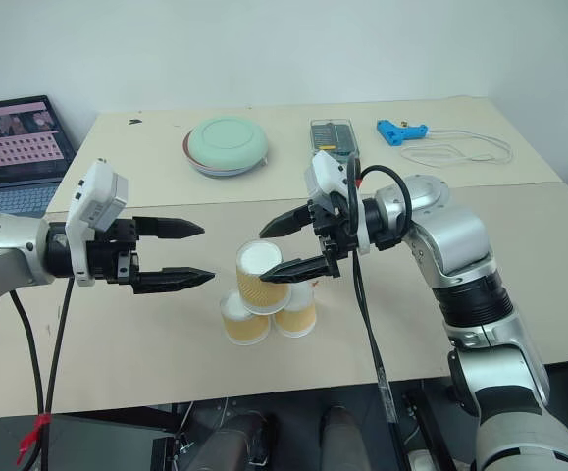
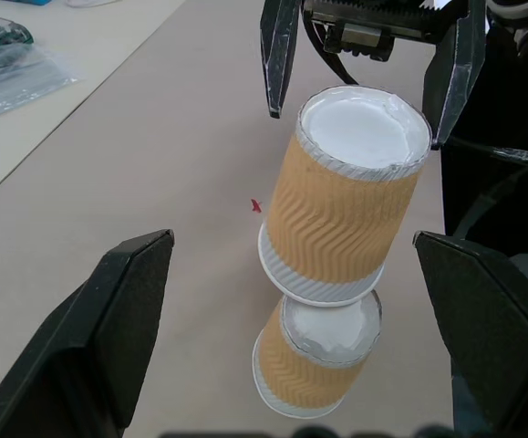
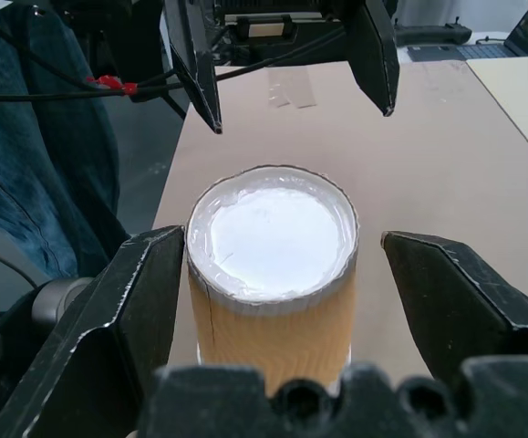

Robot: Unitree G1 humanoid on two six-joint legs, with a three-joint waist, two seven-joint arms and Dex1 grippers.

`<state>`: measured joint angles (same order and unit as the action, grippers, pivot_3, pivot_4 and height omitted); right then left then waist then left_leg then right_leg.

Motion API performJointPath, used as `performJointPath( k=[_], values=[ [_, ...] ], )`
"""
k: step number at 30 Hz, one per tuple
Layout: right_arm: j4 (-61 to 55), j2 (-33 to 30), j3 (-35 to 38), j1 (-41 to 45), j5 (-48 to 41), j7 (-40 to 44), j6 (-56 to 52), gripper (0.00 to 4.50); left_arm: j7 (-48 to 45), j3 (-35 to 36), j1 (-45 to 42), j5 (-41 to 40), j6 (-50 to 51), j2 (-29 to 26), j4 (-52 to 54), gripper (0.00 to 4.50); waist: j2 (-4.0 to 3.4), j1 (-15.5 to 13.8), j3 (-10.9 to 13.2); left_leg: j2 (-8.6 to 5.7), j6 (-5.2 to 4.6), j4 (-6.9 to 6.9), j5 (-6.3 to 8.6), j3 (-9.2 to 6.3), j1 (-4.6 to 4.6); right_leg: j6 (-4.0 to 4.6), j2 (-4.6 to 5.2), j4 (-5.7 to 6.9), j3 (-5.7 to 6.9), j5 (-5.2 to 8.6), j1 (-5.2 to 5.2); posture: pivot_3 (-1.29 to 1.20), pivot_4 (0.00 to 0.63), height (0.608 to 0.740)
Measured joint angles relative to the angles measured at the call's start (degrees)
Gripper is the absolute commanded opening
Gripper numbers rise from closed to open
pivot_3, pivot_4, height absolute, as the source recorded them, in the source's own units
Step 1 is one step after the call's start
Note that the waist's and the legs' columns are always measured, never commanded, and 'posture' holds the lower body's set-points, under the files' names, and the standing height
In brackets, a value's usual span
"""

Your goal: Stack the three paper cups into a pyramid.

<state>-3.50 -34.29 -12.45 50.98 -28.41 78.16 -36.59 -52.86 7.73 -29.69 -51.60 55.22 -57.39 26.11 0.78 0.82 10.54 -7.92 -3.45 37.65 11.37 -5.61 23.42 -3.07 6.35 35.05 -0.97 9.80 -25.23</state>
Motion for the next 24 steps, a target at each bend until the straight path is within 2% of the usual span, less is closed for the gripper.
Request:
performJointPath(
  k=[14,16,21,24],
  values=[
    [-1.5,-2.3,3.8,3.7,-4.2,-0.8,-3.0,4.04,0.1,0.0,0.0,0.6,0.0,0.3,-0.2,4.5,-0.01,0.0,0.0,0.0,0.0,0.0,0.0,0.0,0.08,0.0,0.01,-0.02,0.0,0.0,-0.03,0.0,0.15,0.738],
    [-1.8,-3.2,6.7,6.0,-6.7,-1.5,-5.1,4.04,1.0,0.1,0.1,0.7,0.0,0.9,-0.2,4.5,-0.01,-0.1,0.0,0.0,0.0,0.0,0.0,-0.01,0.09,0.0,0.0,-0.02,0.01,0.0,-0.04,0.0,0.15,0.738],
    [-2.0,-5.5,18.2,9.5,-13.2,-10.5,-12.8,4.04,10.1,4.9,4.3,3.0,-0.3,5.9,-2.5,4.5,0.01,-0.3,0.0,0.01,0.0,-0.03,0.01,-0.03,0.09,0.03,0.01,-0.04,0.0,-0.02,-0.03,0.0,0.15,0.738],
    [-1.8,-6.3,26.2,7.5,-15.5,-19.6,-15.7,4.04,19.6,10.6,7.3,5.8,-1.3,11.9,-3.4,4.5,0.01,-0.5,0.0,-0.01,0.0,-0.04,0.01,-0.02,0.08,0.04,0.07,-0.06,-0.02,-0.03,-0.01,0.0,0.15,0.738]
  ],
)
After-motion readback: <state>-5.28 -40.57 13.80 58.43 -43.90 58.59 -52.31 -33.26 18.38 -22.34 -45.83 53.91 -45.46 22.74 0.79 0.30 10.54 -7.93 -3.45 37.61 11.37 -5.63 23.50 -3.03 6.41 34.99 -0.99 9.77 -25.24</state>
